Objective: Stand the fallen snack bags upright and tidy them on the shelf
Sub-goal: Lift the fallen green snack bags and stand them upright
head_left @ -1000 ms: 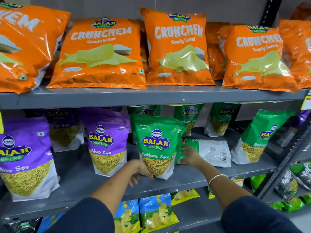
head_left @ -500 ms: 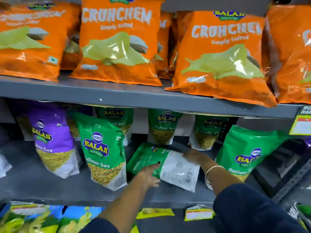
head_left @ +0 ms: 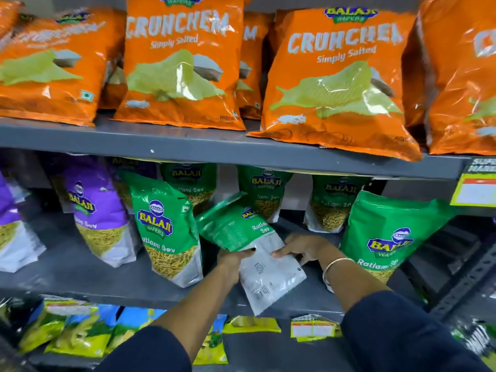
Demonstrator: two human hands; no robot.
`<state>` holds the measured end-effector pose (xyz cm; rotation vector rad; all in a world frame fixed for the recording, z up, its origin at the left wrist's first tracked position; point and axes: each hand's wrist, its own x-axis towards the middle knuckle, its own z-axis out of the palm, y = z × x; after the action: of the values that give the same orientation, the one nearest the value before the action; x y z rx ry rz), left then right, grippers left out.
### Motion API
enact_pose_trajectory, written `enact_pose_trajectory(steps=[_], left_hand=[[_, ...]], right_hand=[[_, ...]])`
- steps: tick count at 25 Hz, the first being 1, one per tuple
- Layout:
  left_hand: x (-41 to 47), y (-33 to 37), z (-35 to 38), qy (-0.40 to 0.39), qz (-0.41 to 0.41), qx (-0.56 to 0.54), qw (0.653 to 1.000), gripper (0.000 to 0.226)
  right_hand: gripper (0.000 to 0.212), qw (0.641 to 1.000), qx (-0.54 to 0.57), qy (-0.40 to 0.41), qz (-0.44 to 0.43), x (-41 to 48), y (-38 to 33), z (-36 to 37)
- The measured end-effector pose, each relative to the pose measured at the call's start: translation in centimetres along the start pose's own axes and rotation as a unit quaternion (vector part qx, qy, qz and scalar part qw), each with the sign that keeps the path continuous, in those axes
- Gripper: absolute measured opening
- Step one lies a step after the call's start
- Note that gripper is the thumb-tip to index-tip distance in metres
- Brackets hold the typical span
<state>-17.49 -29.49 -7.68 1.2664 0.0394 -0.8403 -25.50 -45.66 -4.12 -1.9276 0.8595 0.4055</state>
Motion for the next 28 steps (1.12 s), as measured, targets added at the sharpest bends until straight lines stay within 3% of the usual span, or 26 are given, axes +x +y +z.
enact_pose_trajectory(steps=[2, 6, 9, 11, 14, 16, 18, 20, 23, 25, 28], left_hand=[[-0.3, 0.6, 0.1, 0.041, 0.103, 0.044, 0.993, 0.051], [-0.5, 2.7, 0.4, 0.013, 0.234, 0.195, 0.953, 0.060], [0.2, 3.6, 0.2, 0.009, 0.238, 0.297, 0.925, 0.061], [1.0, 3.7, -0.6, -0.034, 0.197, 0.354, 0.914, 0.068], [1.7, 4.0, -2.2, -0.079, 0.154, 0.466, 0.868, 0.059], [1.9, 4.7, -2.7, -0.100, 0.157, 0.462, 0.867, 0.042], [1.8, 5.2, -2.5, -0.125, 0.147, 0.449, 0.872, 0.033], [1.9, 5.1, -2.0, -0.132, 0.161, 0.423, 0.882, 0.041], [2.2, 3.8, -0.3, -0.125, 0.205, 0.411, 0.880, 0.091], [2.3, 3.0, 1.0, -0.137, 0.202, 0.408, 0.880, 0.106], [2.3, 2.8, 2.1, -0.158, 0.175, 0.409, 0.882, 0.107]], right_hand=[[0.033, 0.999, 0.032, 0.006, -0.040, -1.2, -0.6, -0.2], [0.058, 0.980, 0.087, 0.085, -0.160, -2.1, -0.5, 0.8], [0.066, 0.949, 0.099, 0.238, -0.179, -1.3, -0.1, 2.7], [0.076, 0.942, 0.077, 0.286, -0.155, -1.0, 0.0, 2.9], [0.066, 0.964, 0.046, 0.258, -0.045, -0.6, 0.3, 3.1], [0.038, 0.962, 0.127, 0.242, -0.022, -0.7, 0.6, 3.7], [0.026, 0.960, 0.164, 0.224, -0.033, -1.4, 0.8, 4.0], [0.039, 0.977, 0.145, 0.143, -0.070, -2.2, 1.5, 3.7], [0.091, 0.993, 0.025, 0.059, -0.096, -2.9, 2.4, 3.8], [0.095, 0.988, -0.035, 0.118, -0.096, -2.8, 2.6, 4.2], [0.085, 0.967, 0.120, 0.176, -0.141, -2.3, 3.4, 3.7]])
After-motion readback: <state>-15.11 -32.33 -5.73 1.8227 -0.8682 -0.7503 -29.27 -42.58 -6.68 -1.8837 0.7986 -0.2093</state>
